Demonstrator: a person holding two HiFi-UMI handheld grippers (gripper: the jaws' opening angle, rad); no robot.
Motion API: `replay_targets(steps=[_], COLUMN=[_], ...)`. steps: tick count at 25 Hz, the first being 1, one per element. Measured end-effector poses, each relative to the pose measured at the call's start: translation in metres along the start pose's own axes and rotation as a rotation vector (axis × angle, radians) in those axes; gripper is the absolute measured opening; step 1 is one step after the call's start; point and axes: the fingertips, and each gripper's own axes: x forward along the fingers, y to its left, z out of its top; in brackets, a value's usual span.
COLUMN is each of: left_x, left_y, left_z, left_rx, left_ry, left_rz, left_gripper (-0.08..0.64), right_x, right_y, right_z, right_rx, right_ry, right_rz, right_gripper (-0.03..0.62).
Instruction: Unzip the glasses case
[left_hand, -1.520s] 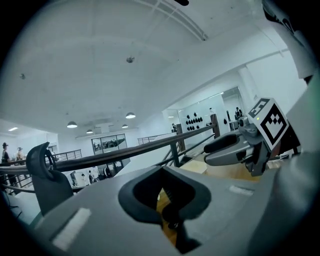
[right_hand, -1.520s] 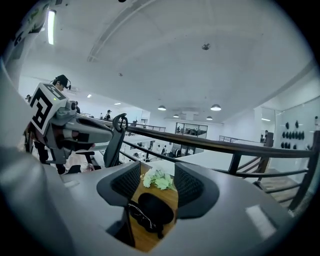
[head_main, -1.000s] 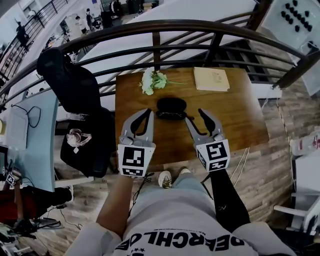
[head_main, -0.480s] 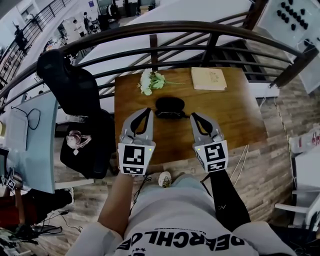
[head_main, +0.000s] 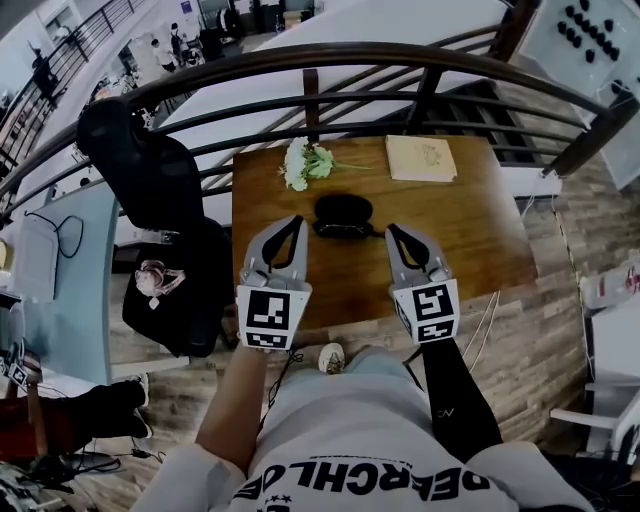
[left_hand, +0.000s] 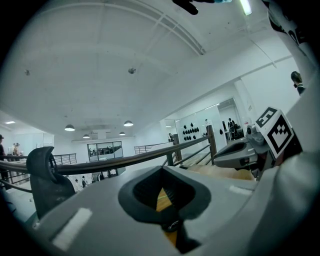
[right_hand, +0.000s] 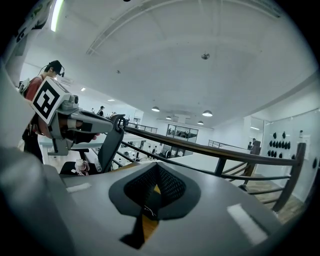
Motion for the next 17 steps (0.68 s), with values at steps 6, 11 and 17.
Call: replay_targets(steps=[6, 11, 17], left_x=[0.004, 0.007, 0.011], left_y=[0.004, 0.007, 0.008], left_z=[-0.003, -0.004, -0.008], left_rx=[-0.008, -0.012, -0.008], left_ry=[0.002, 0.003, 0.002], left_rz=[-0.005, -0.003, 0.0], left_gripper=[0.003, 0.003, 0.003], right_x=[0.006, 0.012, 0.019], right_y=[-0.001, -0.002, -0.002], right_z=[-0.002, -0.003, -0.007], right_rx=[0.001, 0.002, 0.004], right_ry=[0.005, 0.005, 0.005], right_rz=[0.002, 0.008, 0.012], right_gripper=[0.028, 0.028, 0.029])
